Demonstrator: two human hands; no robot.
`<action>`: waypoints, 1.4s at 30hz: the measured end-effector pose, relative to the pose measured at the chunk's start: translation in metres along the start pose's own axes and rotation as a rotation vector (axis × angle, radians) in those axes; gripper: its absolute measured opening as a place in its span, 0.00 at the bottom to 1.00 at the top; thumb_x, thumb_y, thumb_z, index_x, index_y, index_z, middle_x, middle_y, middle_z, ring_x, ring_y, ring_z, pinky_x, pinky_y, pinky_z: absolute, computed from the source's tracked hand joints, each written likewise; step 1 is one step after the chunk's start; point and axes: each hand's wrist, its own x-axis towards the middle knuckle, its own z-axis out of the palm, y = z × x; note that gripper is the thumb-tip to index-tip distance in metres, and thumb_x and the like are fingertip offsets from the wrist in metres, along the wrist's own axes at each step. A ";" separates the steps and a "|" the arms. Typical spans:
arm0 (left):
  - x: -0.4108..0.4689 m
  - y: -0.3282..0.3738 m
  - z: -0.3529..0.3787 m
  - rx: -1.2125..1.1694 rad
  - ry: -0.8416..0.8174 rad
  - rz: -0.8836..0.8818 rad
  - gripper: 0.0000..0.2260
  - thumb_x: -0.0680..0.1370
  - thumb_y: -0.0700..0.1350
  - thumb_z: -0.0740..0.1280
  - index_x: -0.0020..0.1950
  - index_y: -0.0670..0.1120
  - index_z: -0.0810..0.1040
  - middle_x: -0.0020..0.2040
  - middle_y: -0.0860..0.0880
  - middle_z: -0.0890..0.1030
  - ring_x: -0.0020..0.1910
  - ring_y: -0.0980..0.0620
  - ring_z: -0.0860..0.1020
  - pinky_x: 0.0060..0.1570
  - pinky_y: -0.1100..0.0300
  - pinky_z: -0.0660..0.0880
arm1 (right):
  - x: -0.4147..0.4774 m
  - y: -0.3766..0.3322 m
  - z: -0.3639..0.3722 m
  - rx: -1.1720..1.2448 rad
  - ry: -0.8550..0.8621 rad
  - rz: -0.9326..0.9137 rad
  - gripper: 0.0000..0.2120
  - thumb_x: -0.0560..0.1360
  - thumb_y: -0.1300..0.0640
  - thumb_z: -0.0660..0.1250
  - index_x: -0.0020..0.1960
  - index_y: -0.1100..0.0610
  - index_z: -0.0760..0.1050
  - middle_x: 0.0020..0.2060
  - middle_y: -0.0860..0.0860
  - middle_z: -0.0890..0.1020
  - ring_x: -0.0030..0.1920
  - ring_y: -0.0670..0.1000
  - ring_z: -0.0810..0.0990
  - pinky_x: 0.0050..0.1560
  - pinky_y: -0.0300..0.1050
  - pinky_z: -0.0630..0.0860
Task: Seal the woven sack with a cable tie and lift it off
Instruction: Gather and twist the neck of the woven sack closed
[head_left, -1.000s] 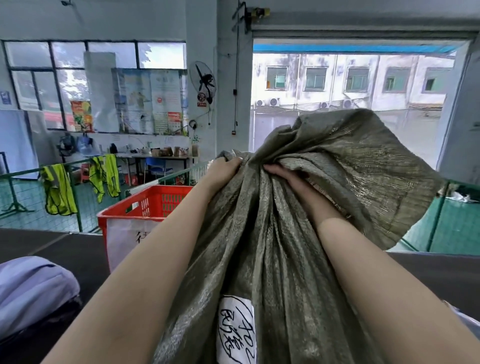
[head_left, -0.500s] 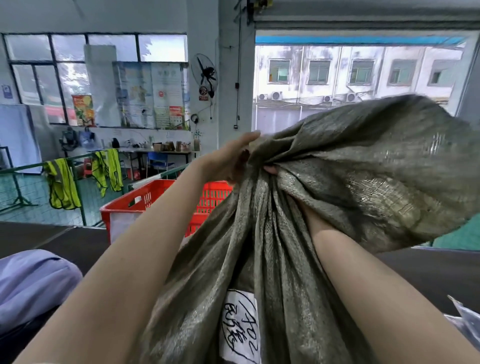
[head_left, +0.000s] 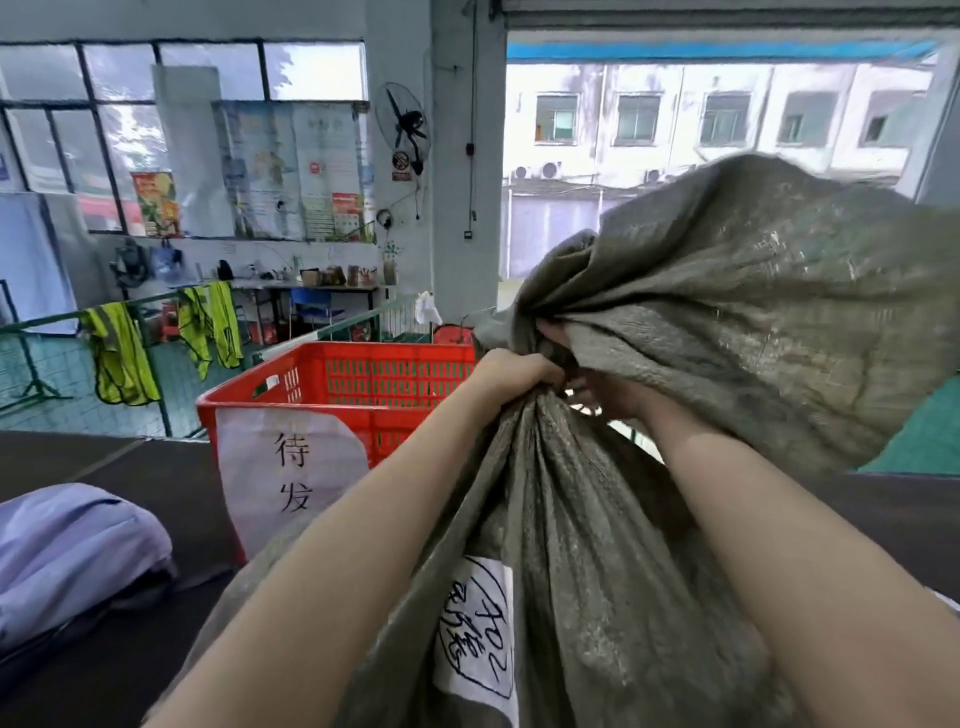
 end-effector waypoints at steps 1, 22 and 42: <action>-0.001 -0.001 0.004 -0.025 0.035 -0.035 0.16 0.66 0.42 0.71 0.53 0.38 0.80 0.49 0.44 0.80 0.50 0.47 0.79 0.54 0.53 0.76 | -0.002 -0.002 0.003 -0.108 -0.043 0.006 0.14 0.81 0.62 0.48 0.43 0.55 0.69 0.27 0.42 0.84 0.23 0.35 0.75 0.27 0.28 0.69; 0.005 -0.040 0.009 0.448 -0.402 -0.277 0.13 0.74 0.37 0.57 0.29 0.42 0.70 0.14 0.51 0.73 0.12 0.55 0.70 0.18 0.73 0.64 | -0.042 0.068 -0.051 -0.471 0.078 0.391 0.29 0.75 0.37 0.57 0.61 0.61 0.75 0.56 0.55 0.80 0.33 0.44 0.82 0.38 0.34 0.77; 0.003 -0.045 0.019 0.805 -0.232 -0.179 0.20 0.71 0.48 0.66 0.60 0.40 0.76 0.60 0.41 0.78 0.55 0.44 0.78 0.48 0.60 0.71 | -0.049 0.035 0.025 -0.861 0.004 0.285 0.37 0.75 0.32 0.45 0.72 0.55 0.66 0.72 0.57 0.68 0.70 0.55 0.68 0.71 0.49 0.61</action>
